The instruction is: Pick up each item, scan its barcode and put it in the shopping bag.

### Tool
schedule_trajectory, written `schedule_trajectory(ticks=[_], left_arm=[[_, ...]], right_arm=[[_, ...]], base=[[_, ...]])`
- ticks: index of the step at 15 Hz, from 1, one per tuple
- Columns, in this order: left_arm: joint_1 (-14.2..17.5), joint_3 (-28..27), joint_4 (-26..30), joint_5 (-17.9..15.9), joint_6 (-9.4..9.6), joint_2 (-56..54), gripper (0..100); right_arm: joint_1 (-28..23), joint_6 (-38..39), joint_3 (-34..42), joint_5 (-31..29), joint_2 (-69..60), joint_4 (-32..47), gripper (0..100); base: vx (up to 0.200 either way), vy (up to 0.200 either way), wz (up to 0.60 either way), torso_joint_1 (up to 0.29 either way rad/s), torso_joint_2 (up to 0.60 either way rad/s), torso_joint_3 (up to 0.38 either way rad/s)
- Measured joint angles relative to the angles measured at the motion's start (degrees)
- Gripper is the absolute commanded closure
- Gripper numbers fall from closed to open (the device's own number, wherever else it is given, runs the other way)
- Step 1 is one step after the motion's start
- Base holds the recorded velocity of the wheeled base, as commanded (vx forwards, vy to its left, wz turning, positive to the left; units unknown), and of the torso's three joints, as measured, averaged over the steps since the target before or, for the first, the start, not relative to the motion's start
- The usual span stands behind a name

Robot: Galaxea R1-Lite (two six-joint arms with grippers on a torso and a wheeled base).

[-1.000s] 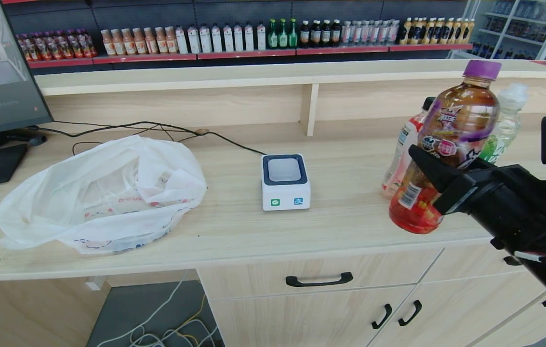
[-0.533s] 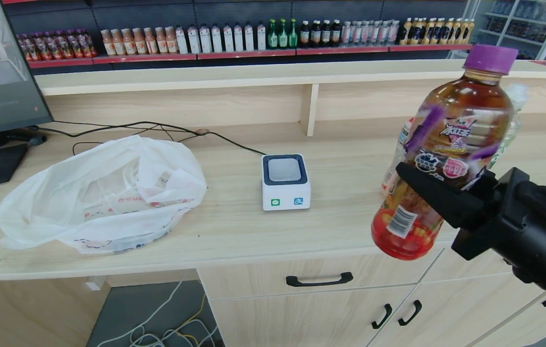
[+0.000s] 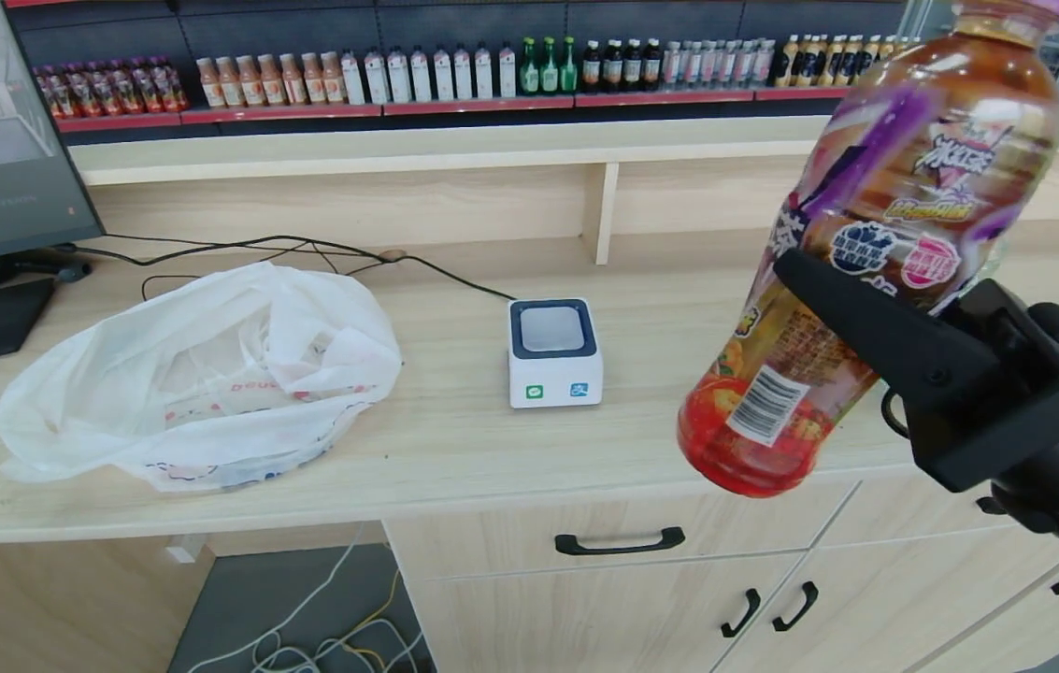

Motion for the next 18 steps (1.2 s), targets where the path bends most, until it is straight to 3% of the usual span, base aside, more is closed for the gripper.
schedule_trajectory(ticks=[4,7,18], left_arm=[[0.0,0.0,0.0,0.0,0.00,0.0,0],[0.0,0.0,0.0,0.0,0.00,0.0,0],[0.0,0.0,0.0,0.0,0.00,0.0,0]], right_arm=[[1.9,2.4,-5.7,4.2,3.4,-0.3,100],[2.4,2.3,-7.4,11.8,4.4,-0.5,100],[6.2,4.9,-11.8,11.4,4.3,-0.7,100]], base=[[0.000,0.000,0.00,0.000,0.00,0.000],[0.000,0.000,0.00,0.000,0.00,0.000],[0.000,0.000,0.00,0.000,0.00,0.000]])
